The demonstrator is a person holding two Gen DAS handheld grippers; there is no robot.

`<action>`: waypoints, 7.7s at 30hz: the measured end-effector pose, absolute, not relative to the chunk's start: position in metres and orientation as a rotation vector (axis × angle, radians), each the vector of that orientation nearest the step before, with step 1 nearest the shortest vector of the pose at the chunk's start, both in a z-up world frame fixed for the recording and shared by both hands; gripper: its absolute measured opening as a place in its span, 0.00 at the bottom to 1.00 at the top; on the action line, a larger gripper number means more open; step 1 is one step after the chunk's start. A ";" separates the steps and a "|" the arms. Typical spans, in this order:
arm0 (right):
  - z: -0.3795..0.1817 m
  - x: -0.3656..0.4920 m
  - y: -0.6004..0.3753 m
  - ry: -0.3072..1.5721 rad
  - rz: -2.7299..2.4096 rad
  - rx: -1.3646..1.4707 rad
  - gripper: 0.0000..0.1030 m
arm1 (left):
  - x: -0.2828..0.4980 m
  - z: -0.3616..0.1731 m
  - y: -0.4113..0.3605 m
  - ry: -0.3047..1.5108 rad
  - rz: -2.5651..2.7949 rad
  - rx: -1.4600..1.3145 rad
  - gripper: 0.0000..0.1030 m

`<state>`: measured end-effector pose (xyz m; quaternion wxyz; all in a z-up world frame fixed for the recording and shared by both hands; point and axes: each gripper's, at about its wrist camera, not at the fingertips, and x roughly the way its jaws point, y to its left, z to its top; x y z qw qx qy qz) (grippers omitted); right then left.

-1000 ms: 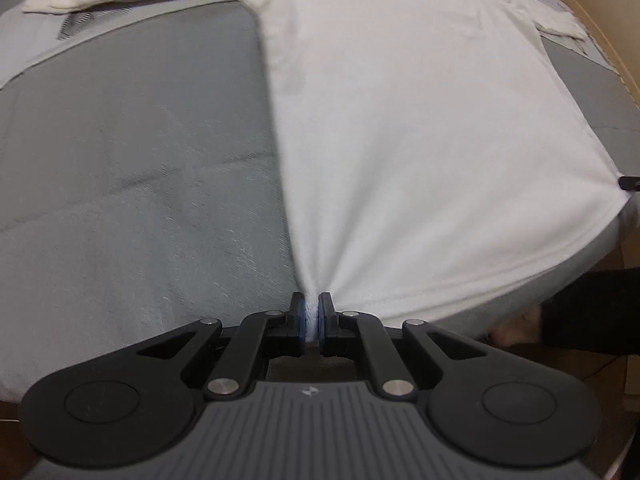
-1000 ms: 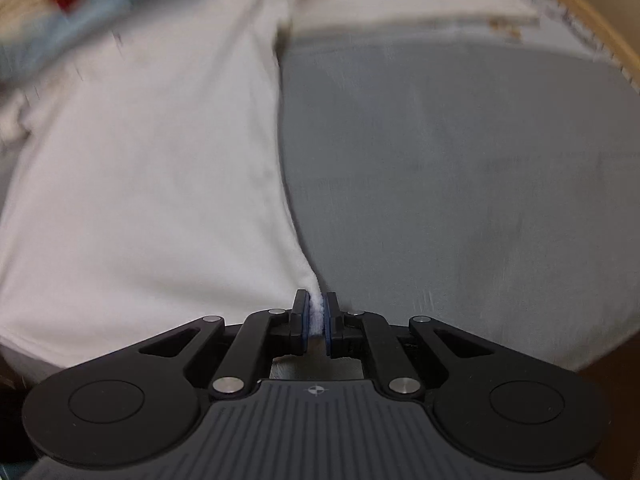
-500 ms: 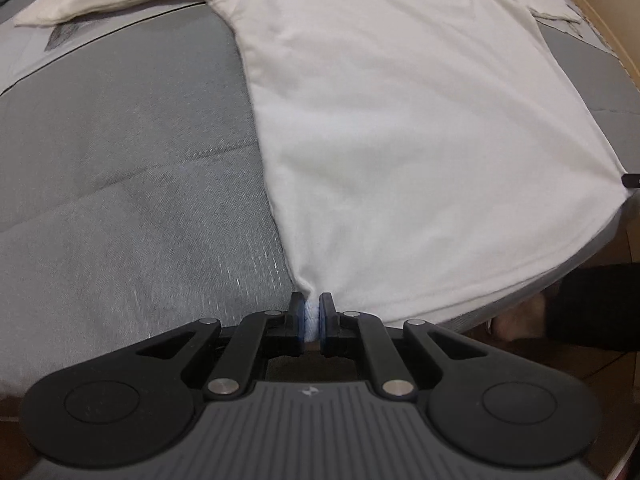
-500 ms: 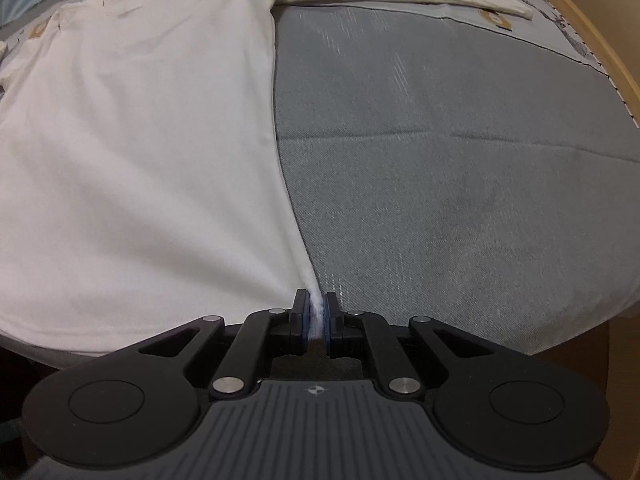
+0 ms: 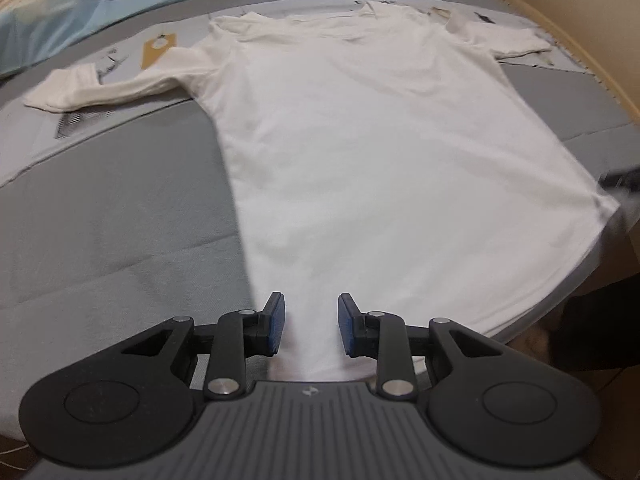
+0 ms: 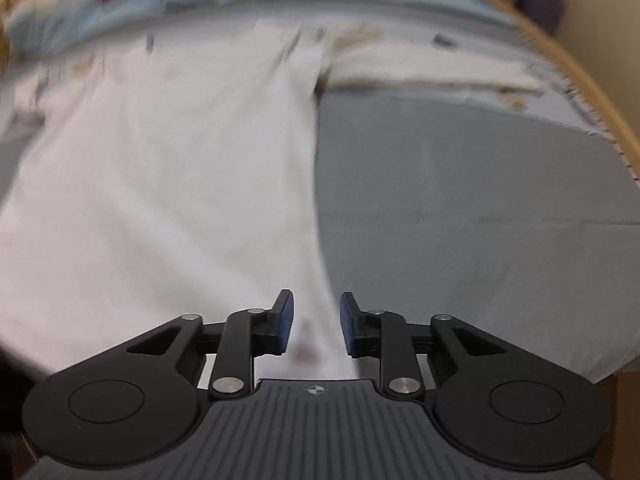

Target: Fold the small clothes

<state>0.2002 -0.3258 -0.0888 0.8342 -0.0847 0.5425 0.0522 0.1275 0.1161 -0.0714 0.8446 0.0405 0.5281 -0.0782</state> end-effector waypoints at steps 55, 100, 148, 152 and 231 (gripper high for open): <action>0.005 0.363 -0.171 0.602 0.246 0.145 0.12 | 0.370 -0.031 0.240 0.747 0.266 -0.257 0.19; -0.027 0.390 -0.158 0.799 0.096 0.121 0.12 | 0.298 -0.126 0.569 0.556 0.798 -0.652 0.03; -0.032 0.423 -0.286 0.828 0.001 0.498 0.13 | 0.346 -0.009 0.121 0.720 0.189 -0.379 0.33; -0.061 0.437 -0.273 0.892 0.050 0.512 0.13 | 0.359 -0.024 0.140 0.856 0.313 -0.372 0.33; -0.104 0.490 -0.282 1.042 -0.038 0.422 0.27 | 0.440 -0.094 0.186 1.008 0.334 -0.439 0.06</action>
